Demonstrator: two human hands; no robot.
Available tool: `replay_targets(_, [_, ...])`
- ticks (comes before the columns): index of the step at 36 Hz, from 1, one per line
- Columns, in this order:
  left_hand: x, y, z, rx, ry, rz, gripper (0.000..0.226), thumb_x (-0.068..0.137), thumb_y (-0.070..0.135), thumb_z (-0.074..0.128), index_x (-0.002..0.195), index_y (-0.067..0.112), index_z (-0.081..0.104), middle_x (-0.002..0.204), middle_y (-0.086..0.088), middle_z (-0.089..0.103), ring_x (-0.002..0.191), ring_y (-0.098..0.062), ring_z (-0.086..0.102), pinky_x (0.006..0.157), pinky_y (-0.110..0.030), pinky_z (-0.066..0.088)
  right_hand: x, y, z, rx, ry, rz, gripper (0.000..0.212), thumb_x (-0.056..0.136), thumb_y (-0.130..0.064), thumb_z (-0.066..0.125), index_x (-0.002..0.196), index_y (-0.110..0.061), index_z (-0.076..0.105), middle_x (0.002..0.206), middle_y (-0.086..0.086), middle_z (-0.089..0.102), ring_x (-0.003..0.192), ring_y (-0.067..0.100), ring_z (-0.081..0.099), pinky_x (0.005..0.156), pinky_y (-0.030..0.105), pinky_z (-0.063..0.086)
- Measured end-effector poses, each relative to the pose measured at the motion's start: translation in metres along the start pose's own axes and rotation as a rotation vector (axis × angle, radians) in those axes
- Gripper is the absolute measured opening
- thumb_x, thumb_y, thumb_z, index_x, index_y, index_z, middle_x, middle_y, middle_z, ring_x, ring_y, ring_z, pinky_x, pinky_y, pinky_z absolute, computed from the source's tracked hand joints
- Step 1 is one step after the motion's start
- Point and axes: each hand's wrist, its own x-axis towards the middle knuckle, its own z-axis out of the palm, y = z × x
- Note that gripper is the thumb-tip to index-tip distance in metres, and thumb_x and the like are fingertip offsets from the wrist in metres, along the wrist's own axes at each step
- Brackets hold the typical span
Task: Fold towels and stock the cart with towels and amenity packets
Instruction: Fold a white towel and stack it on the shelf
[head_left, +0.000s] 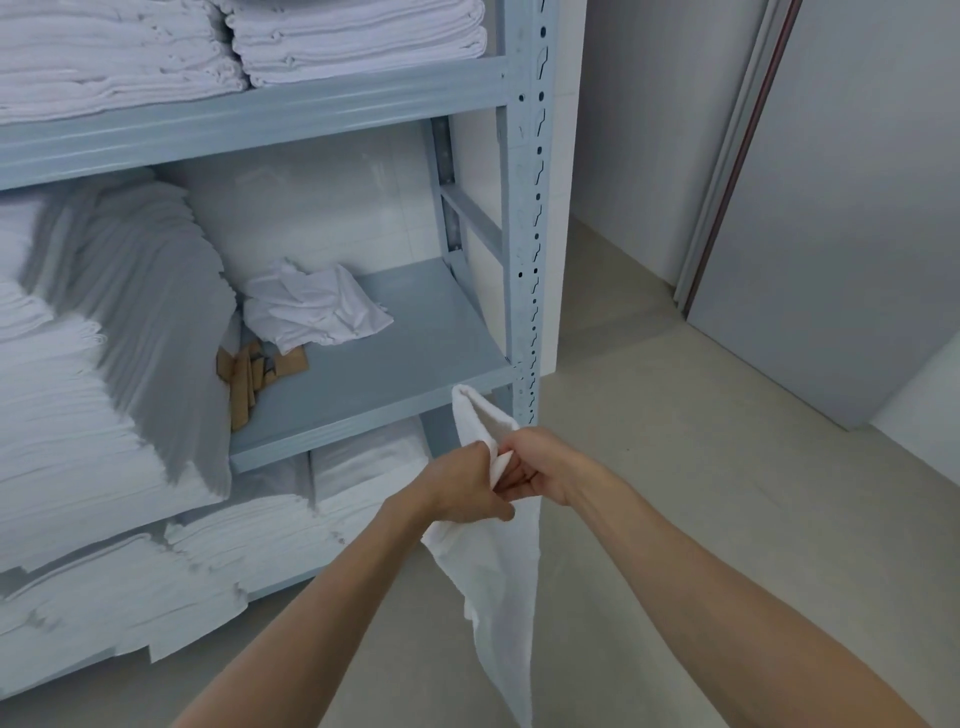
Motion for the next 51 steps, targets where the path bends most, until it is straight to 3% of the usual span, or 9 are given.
replay_targets(7, [0.001,0.000,0.007,0.041,0.083,0.110,0.023,0.089,0.020,0.068,0.092,0.013,0.046,0.092,-0.006,0.061,0.079,-0.021,0.056,0.071,-0.034,0.050,0.000,0.011,-0.003,-0.030,-0.004,-0.096,0.048,0.076,-0.003,0.039,0.121,0.004,0.056,0.076,0.025,0.073,0.071,0.034,0.075,0.059,0.036,0.061])
replay_targets(12, [-0.003,-0.004,0.012,0.050,0.060,0.130,0.017,0.088,0.003,0.062,0.094,0.014,0.051,0.101,-0.008,0.063,0.083,-0.022,0.056,0.070,-0.028,0.043,-0.007,0.017,-0.014,-0.342,-0.028,-0.061,0.039,0.079,-0.020,0.041,0.087,0.006,0.070,0.073,0.019,0.074,0.073,0.032,0.075,0.067,0.030,0.061])
replay_targets(20, [0.001,0.003,0.018,-0.012,0.237,0.141,0.022,0.082,-0.001,0.055,0.098,0.009,0.065,0.096,-0.009,0.070,0.089,-0.030,0.062,0.077,-0.041,0.052,-0.004,0.003,-0.058,-0.826,0.295,-0.040,0.043,0.075,-0.055,0.057,0.093,-0.016,0.062,0.081,-0.004,0.071,0.053,0.018,0.072,0.073,0.032,0.060])
replay_targets(26, [0.001,0.008,0.016,-0.007,0.266,0.169,0.028,0.077,-0.008,0.053,0.083,0.018,0.063,0.085,-0.003,0.068,0.081,-0.027,0.058,0.071,-0.037,0.048,0.008,-0.007,-0.090,-0.943,0.179,0.201,0.039,0.077,-0.037,0.067,0.113,-0.021,0.063,0.100,0.003,0.069,0.062,0.021,0.075,0.078,0.032,0.058])
replay_targets(32, [-0.003,-0.008,0.008,0.010,0.312,0.178,0.024,0.078,-0.008,0.056,0.085,0.011,0.069,0.086,-0.006,0.072,0.082,-0.027,0.060,0.071,-0.036,0.046,0.029,0.021,-0.096,-1.021,0.249,0.229,0.008,0.080,-0.024,0.059,0.081,-0.017,0.063,0.062,-0.002,0.070,0.054,0.012,0.067,0.081,0.024,0.055])
replay_targets(37, [-0.013,-0.044,0.003,0.036,0.370,0.129,0.027,0.084,-0.003,0.063,0.096,0.017,0.077,0.086,-0.004,0.061,0.080,-0.027,0.058,0.067,-0.028,0.034,0.027,0.022,-0.099,-1.020,0.369,0.102,0.022,0.085,-0.016,0.057,0.064,-0.013,0.064,0.041,-0.005,0.061,0.044,0.013,0.059,0.059,0.023,0.051])
replay_targets(44, [-0.022,-0.081,-0.025,0.022,0.484,-0.038,0.021,0.084,0.004,0.073,0.100,0.015,0.079,0.080,-0.003,0.052,0.074,-0.019,0.047,0.062,-0.030,0.025,0.004,-0.015,-0.071,-1.049,0.571,-0.265,0.015,0.071,-0.006,0.055,0.070,-0.014,0.069,0.054,-0.001,0.058,0.051,0.018,0.055,0.046,0.020,0.030])
replay_targets(48, [-0.025,-0.081,-0.032,-0.027,0.518,-0.031,0.014,0.081,0.007,0.078,0.094,0.011,0.080,0.075,-0.002,0.064,0.071,-0.017,0.052,0.057,-0.020,0.028,-0.002,-0.038,-0.072,-1.016,0.495,-0.206,0.018,0.082,-0.010,0.050,0.082,-0.014,0.067,0.045,-0.001,0.064,0.037,0.012,0.057,0.045,0.019,0.036])
replay_targets(51, [-0.021,-0.072,-0.037,-0.054,0.540,0.008,0.012,0.083,0.008,0.077,0.094,0.011,0.081,0.072,0.000,0.060,0.067,-0.014,0.047,0.056,-0.017,0.029,-0.013,-0.050,-0.081,-1.119,0.468,-0.100,0.018,0.089,-0.014,0.050,0.097,-0.008,0.065,0.076,0.006,0.073,0.061,0.022,0.064,0.057,0.023,0.044])
